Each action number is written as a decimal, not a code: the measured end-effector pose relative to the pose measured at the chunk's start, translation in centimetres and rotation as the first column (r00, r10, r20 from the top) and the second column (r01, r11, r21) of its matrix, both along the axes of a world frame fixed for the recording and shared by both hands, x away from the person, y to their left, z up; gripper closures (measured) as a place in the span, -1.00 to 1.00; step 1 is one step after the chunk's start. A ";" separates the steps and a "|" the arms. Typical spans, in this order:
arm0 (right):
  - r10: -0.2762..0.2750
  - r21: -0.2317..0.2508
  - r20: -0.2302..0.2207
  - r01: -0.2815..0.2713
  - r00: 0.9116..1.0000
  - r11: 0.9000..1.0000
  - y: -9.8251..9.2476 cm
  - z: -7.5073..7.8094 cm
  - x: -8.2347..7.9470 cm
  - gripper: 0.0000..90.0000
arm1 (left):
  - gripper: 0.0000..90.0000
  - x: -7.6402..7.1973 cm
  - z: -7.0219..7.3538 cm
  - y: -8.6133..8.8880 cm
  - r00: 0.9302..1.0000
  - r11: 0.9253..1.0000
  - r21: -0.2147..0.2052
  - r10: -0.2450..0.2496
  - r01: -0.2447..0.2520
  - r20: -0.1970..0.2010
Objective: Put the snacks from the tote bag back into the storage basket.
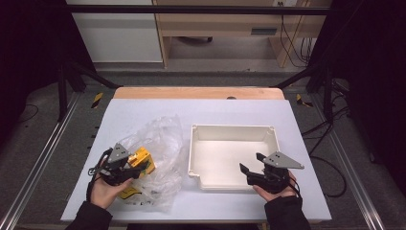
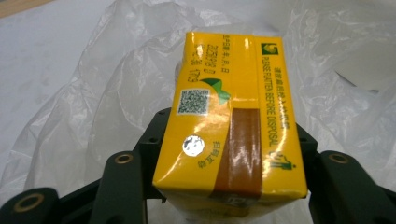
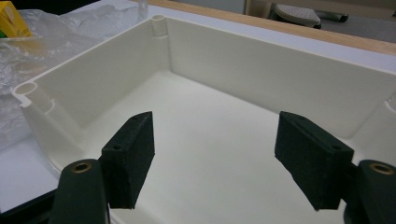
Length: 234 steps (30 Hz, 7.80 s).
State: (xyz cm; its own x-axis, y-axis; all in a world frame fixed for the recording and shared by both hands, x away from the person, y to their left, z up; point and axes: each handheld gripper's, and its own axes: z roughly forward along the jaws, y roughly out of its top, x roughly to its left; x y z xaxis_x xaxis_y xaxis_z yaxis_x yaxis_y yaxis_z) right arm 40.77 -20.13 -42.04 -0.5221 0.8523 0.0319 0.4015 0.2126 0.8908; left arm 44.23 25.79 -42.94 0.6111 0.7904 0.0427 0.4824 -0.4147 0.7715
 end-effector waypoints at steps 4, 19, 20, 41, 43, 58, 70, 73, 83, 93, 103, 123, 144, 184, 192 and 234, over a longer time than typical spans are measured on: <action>0.001 -0.002 -0.002 -0.001 1.000 1.000 0.0 -0.1 0.0 -0.36 | 0.10 0.0 0.0 0.0 1.000 1.000 0.011 -0.002 0.002 0.000; 0.002 -0.002 -0.008 -0.002 1.000 1.000 -0.1 -0.3 0.1 -0.36 | 0.13 0.0 0.1 -0.1 1.000 1.000 0.004 0.011 -0.011 -0.003; 0.001 -0.002 -0.007 -0.001 1.000 1.000 0.0 -0.3 0.1 -0.36 | 0.13 -0.1 0.1 -0.1 1.000 1.000 0.003 0.012 -0.012 -0.004; 0.004 -0.007 -0.008 -0.004 1.000 1.000 0.0 -0.3 0.1 -0.36 | 0.14 -1.0 2.6 0.4 0.999 0.999 -0.040 0.022 -0.021 0.044; 0.005 -0.007 -0.007 -0.005 1.000 1.000 0.0 -0.3 0.1 -0.36 | 0.14 -1.2 3.0 0.5 0.998 0.999 -0.045 0.025 -0.022 0.052; 0.005 -0.007 -0.006 -0.005 1.000 1.000 0.0 -0.3 0.1 -0.37 | 0.14 -2.0 5.5 1.0 0.995 0.997 -0.073 0.028 -0.021 0.095; 0.006 -0.005 -0.002 -0.006 1.000 1.000 0.0 -0.1 0.1 -0.39 | 0.14 -2.3 7.2 0.7 0.993 0.997 -0.080 0.013 -0.003 0.118; 0.002 -0.005 0.004 -0.002 1.000 1.000 -0.1 -0.1 0.1 -0.40 | 0.14 -2.3 7.8 0.3 0.991 0.996 -0.089 0.003 0.008 0.132; 0.001 0.000 0.009 -0.001 1.000 1.000 -0.3 0.1 -0.1 -0.43 | 0.14 -1.9 9.1 -1.0 0.988 0.995 -0.093 -0.033 0.047 0.150; -0.003 0.008 0.009 0.003 1.000 1.000 -0.7 0.3 -0.4 -0.47 | 0.14 -1.5 9.9 -3.2 0.983 0.991 -0.089 -0.085 0.100 0.160; -0.014 0.012 0.007 0.014 1.000 1.000 -1.4 0.2 -0.8 -0.48 | 0.14 -1.1 10.4 -5.2 0.975 0.984 -0.081 -0.141 0.156 0.170; -0.016 0.012 0.008 0.016 1.000 1.000 -1.6 0.0 -0.8 -0.50 | 0.14 -0.6 11.1 -9.3 0.955 0.964 -0.066 -0.242 0.256 0.169; -0.018 0.015 0.013 0.018 1.000 1.000 -1.8 0.1 -0.8 -0.51 | 0.13 -0.1 11.0 -13.0 0.927 0.936 -0.045 -0.338 0.350 0.165; -0.021 0.012 0.012 0.021 1.000 1.000 -2.0 -0.1 -0.6 -0.52 | 0.13 2.6 7.1 -17.1 0.838 0.840 0.001 -0.541 0.543 0.072; -0.026 0.017 0.008 0.026 1.000 1.000 -2.1 -0.2 -0.6 -0.52 | 0.13 3.1 6.3 -17.7 0.811 0.812 -0.002 -0.583 0.584 0.053; -0.017 0.009 0.006 0.017 1.000 1.000 -1.9 -0.5 -0.4 -0.52 | 0.13 4.6 2.3 -17.4 0.755 0.755 -0.005 -0.655 0.655 -0.018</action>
State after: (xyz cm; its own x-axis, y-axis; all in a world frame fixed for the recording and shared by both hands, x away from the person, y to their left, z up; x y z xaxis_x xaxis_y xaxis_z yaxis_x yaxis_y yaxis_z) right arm 40.34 -22.04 -42.49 -0.5073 0.8610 0.0361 0.3999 0.1981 0.8949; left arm 48.86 8.38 -40.68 0.9802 0.1962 0.0278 0.1055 -0.6355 0.7649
